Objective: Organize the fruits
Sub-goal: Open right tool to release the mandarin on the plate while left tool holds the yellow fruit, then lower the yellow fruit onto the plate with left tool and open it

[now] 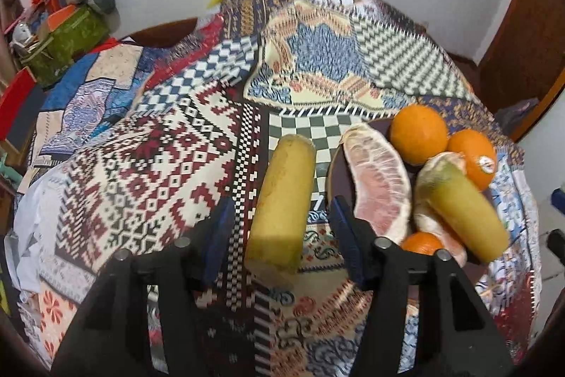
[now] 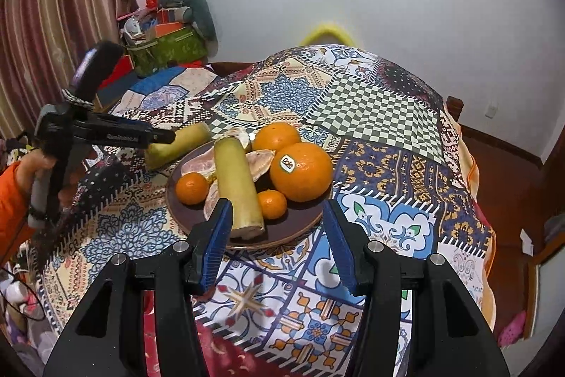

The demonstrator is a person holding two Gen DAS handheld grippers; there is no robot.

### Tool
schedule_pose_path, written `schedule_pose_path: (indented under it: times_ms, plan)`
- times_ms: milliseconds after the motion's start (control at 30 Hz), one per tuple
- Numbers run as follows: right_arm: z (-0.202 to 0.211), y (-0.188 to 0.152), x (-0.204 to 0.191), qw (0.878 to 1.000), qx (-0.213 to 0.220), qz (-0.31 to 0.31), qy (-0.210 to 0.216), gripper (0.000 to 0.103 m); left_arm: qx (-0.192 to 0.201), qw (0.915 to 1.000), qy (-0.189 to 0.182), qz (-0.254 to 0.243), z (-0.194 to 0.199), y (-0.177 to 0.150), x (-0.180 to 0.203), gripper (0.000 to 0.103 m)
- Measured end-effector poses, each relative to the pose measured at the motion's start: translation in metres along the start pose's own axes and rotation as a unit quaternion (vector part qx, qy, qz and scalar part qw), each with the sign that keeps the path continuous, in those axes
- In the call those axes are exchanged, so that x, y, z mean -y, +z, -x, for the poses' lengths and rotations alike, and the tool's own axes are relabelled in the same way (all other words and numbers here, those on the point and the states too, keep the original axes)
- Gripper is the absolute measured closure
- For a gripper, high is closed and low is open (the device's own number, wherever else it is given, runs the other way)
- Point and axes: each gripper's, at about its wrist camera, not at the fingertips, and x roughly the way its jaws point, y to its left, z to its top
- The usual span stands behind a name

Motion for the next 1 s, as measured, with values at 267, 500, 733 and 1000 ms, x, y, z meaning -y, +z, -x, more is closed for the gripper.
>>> schedule_pose_path:
  times_ms: [267,500,733,1000]
  plan:
    - [-0.017,-0.005,0.011,1.000,-0.014,-0.010,-0.008,0.053,-0.018,0.9998,-0.002,-0.001,-0.033,0.005,0.000,0.061]
    - [-0.017,-0.007,0.018,1.000,-0.015,-0.023,-0.009,0.053,-0.002,0.9996,0.013,-0.025,-0.036,0.006,0.008,0.063]
    - [-0.012,-0.008,0.019,0.999,-0.013,-0.028,-0.012,0.053,0.004,0.9997,-0.016,-0.021,-0.010,-0.004,0.009,0.064]
    - [0.000,-0.003,0.015,1.000,0.001,-0.027,-0.011,0.053,0.040,0.9975,-0.044,-0.039,0.037,-0.009,0.030,0.066]
